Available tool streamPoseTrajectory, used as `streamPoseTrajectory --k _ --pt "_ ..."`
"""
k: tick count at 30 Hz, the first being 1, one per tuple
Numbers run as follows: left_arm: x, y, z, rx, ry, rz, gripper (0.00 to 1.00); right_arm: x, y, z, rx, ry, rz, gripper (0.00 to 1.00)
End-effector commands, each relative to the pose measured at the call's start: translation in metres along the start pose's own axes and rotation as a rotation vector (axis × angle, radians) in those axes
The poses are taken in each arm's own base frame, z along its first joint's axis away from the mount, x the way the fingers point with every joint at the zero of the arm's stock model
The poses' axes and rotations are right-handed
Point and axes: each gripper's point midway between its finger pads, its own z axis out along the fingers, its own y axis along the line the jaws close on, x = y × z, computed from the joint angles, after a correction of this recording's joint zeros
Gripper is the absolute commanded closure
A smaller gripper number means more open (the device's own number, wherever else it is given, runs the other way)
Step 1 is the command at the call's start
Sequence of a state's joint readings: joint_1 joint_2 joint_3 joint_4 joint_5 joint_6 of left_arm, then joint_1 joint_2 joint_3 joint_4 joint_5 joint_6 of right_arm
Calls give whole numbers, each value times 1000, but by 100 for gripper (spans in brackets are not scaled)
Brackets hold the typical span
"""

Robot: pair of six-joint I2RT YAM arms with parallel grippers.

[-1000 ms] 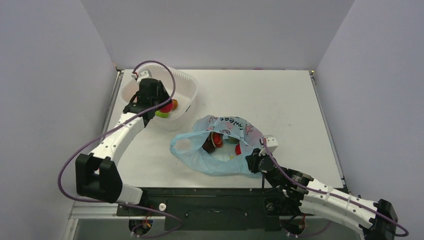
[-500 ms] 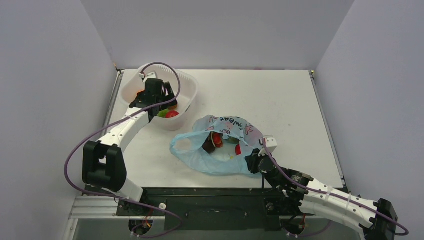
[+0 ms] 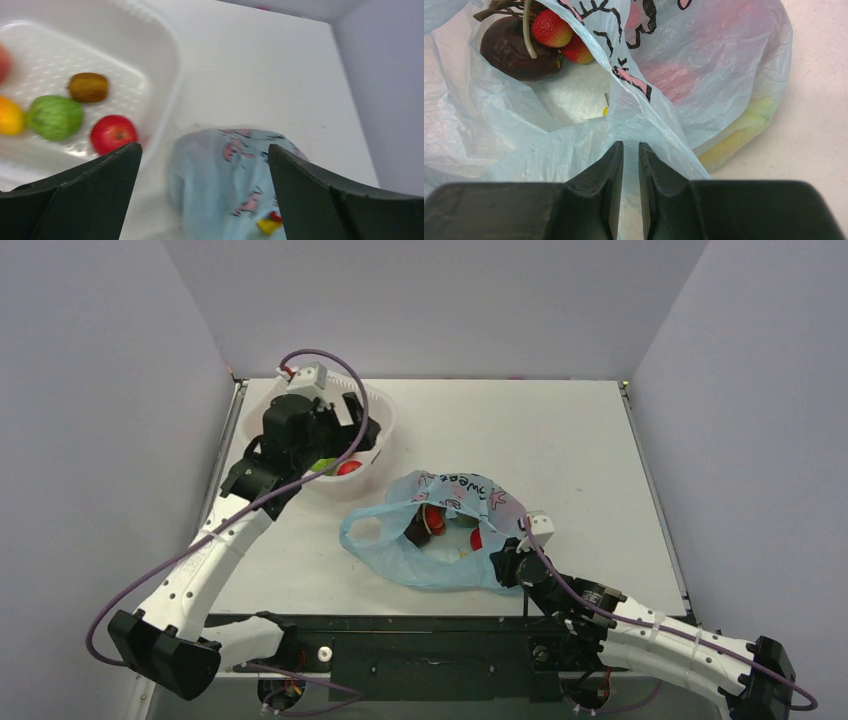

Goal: Take the fake fruits out of the plastic bag

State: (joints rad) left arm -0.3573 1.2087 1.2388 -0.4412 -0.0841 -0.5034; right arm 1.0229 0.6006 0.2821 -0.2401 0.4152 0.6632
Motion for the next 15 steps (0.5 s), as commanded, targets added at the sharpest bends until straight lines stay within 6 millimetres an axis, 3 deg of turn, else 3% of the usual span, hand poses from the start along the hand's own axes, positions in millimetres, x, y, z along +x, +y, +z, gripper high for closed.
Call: streamPoseTrajectory --k 1,4,6,10,15 --pt "16 -106 -49 319 38 114 3 -16 10 -1 -14 -37 14 85" --pt "52 -144 -60 399 90 169 3 -16 10 0 -14 -36 12 85" --pt "88 -167 -67 431 137 216 3 -17 11 -1 -14 -36 12 85" --pt "141 -180 -63 420 223 253 3 -18 9 -2 -10 -44 18 85" --pt "181 -197 -64 432 278 296 3 -19 8 -3 -12 -54 24 85"
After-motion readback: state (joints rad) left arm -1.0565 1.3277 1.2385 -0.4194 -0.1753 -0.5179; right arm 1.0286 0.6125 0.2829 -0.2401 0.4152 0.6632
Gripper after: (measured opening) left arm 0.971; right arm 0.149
